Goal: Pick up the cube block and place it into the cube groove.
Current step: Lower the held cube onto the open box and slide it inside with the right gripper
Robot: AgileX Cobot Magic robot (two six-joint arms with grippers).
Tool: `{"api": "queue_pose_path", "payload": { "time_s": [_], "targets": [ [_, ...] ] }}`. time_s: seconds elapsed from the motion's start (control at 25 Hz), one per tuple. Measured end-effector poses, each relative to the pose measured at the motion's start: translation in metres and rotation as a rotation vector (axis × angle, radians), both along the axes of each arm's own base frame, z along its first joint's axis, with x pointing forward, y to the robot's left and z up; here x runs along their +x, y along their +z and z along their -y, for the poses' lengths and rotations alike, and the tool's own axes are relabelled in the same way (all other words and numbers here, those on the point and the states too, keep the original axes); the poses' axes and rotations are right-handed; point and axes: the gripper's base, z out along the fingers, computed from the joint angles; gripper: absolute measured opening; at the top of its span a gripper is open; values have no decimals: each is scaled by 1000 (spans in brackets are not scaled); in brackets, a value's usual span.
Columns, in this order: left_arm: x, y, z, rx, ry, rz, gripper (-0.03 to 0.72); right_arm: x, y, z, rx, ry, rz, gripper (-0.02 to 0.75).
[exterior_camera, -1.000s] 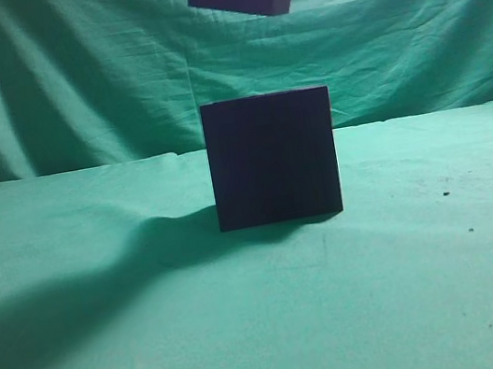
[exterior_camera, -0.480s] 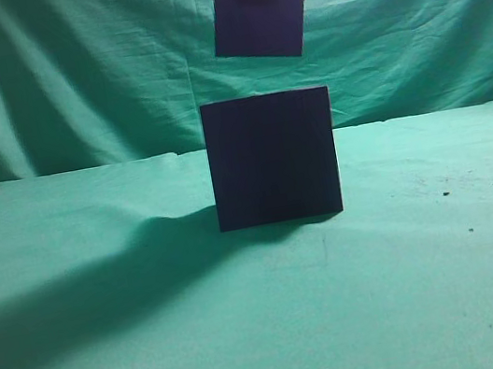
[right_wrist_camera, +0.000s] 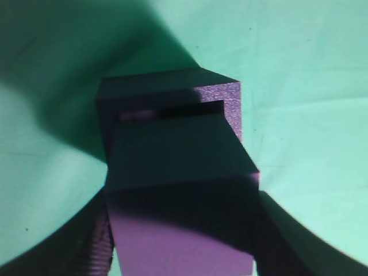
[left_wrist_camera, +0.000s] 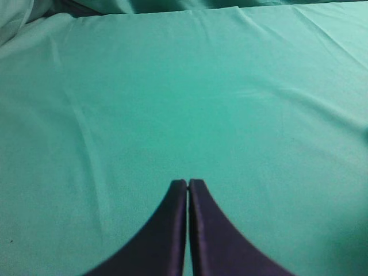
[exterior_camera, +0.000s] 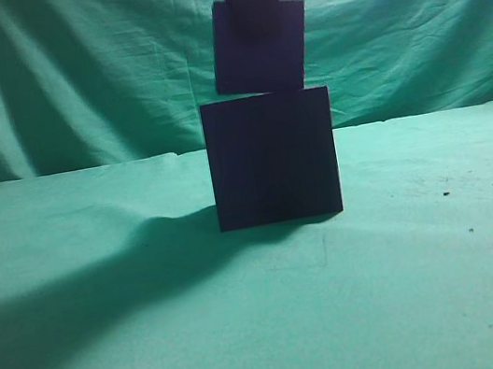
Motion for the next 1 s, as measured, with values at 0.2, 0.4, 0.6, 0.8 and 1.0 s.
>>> {"api": "queue_pose_path", "payload": {
  "time_s": [0.2, 0.4, 0.6, 0.8, 1.0],
  "targets": [
    [0, 0, 0, 0, 0, 0, 0, 3, -8, -3, -8, 3, -11, 435],
    [0, 0, 0, 0, 0, 0, 0, 3, -9, -3, -12, 28, -9, 435],
    [0, 0, 0, 0, 0, 0, 0, 3, -9, -4, -10, 36, -5, 435],
    [0, 0, 0, 0, 0, 0, 0, 3, -9, -5, -1, 36, -11, 435],
    [0, 0, 0, 0, 0, 0, 0, 3, -9, -5, 5, 28, -13, 522]
  ]
}}
